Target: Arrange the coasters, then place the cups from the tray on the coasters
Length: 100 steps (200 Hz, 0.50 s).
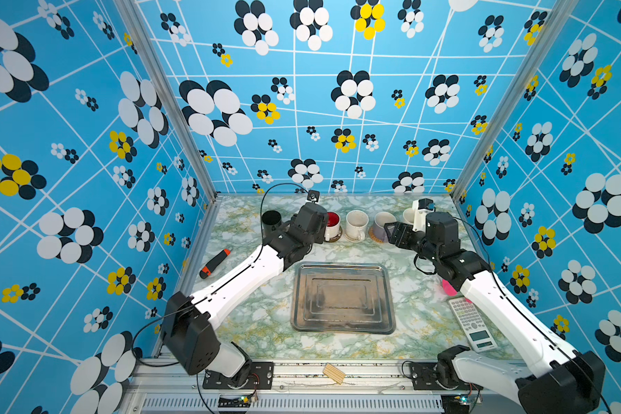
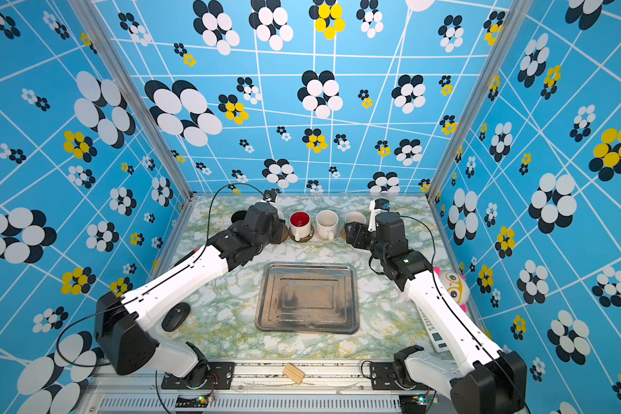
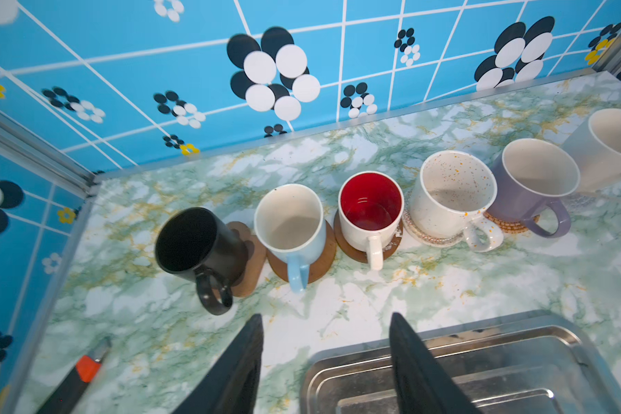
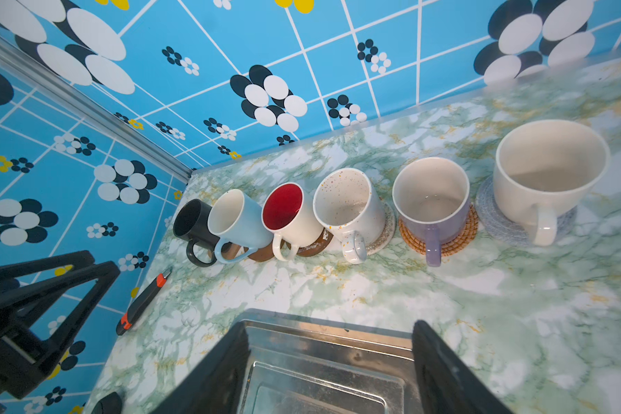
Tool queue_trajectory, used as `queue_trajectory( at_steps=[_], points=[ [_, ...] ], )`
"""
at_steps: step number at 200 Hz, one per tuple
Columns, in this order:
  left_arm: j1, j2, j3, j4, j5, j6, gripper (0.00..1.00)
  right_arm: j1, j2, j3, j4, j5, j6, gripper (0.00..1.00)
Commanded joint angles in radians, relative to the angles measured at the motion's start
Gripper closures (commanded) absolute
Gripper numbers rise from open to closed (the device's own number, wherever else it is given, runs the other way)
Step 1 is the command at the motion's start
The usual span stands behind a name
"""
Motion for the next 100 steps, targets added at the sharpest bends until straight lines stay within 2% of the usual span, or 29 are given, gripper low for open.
queue_trajectory(
  at_steps=[1,30,54,85,100],
  points=[
    [0.006,-0.128,-0.114,0.095,-0.045,0.073,0.32,-0.005,-0.049,-0.014,-0.070,0.045,-0.100,0.22],
    [0.026,-0.302,-0.304,0.169,-0.069,0.112,0.12,-0.006,-0.139,-0.070,-0.082,0.145,-0.163,0.01],
    [0.061,-0.473,-0.446,0.208,-0.073,0.117,0.00,-0.005,-0.224,-0.143,-0.073,0.226,-0.230,0.01],
    [0.182,-0.679,-0.608,0.210,0.065,0.095,0.01,-0.006,-0.295,-0.255,-0.001,0.362,-0.289,0.01],
    [0.231,-0.751,-0.672,0.208,0.086,0.090,0.01,-0.009,-0.301,-0.326,0.088,0.417,-0.334,0.01]
  ],
)
